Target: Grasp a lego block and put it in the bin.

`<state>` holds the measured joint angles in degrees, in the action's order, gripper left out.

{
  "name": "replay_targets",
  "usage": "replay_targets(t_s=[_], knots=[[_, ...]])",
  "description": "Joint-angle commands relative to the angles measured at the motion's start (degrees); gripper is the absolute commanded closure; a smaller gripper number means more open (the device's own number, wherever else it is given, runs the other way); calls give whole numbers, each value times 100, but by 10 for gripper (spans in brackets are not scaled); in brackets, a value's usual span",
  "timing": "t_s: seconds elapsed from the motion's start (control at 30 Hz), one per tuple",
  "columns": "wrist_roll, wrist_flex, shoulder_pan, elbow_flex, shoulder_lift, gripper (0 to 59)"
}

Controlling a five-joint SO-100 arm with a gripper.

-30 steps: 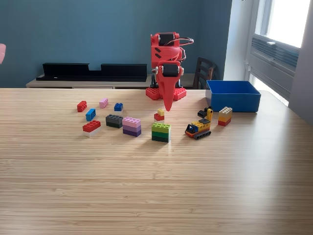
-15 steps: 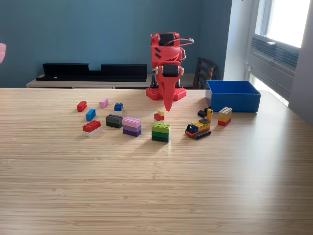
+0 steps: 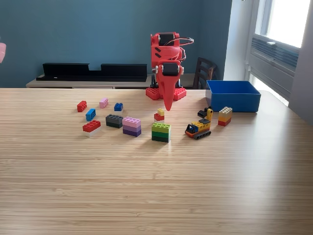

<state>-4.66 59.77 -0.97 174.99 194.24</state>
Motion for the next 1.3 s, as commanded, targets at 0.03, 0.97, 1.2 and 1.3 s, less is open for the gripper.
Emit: replay_targets(t_s=[0.03, 0.97, 1.2, 1.3], knots=[[325, -97, -123, -1002, 53, 545], [2373, -193, 545, -5836, -7058, 298], [2654, -211, 756, -6495, -8121, 290], [2689, -211, 773, -6803, -8569, 284]])
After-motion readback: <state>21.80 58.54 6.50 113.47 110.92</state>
